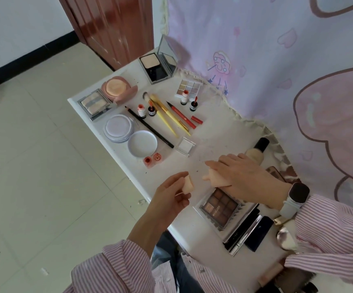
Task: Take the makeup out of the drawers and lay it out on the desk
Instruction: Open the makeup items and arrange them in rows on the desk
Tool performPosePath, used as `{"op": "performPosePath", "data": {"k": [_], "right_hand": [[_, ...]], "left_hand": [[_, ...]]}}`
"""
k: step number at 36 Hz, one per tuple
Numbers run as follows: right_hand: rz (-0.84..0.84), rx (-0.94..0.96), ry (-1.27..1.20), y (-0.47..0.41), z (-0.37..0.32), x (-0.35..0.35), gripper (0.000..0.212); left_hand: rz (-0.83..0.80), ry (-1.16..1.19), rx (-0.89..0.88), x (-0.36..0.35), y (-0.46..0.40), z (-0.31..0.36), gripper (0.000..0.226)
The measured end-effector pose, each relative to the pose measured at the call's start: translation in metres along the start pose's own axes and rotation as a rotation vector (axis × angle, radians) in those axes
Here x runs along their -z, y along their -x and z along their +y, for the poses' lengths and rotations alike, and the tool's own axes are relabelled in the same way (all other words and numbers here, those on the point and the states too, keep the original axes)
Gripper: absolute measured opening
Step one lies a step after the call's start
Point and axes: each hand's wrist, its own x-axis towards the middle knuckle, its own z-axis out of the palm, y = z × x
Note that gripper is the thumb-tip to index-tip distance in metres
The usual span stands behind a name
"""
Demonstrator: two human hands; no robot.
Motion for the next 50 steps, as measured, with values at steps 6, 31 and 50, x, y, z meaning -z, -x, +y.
{"op": "performPosePath", "data": {"k": [6,31,50], "right_hand": [[-0.19,-0.305,-0.54,-0.002,-0.01,-0.001,0.055],[0.008,-0.463,-0.669,-0.055,-0.059,-0.031,0.03],[0.215,-0.208,-0.265,-0.031,-0.058,-0.034,0.029]], "left_hand": [[0.107,-0.156,-0.173,0.013,0.004,-0.011,0.024],[0.761,-0.974,-0.794,0.043,-0.025,-0.039,0.014],[0.78,-1.097,-0.903,0.05,-0.03,-0.04,0.035]]}}
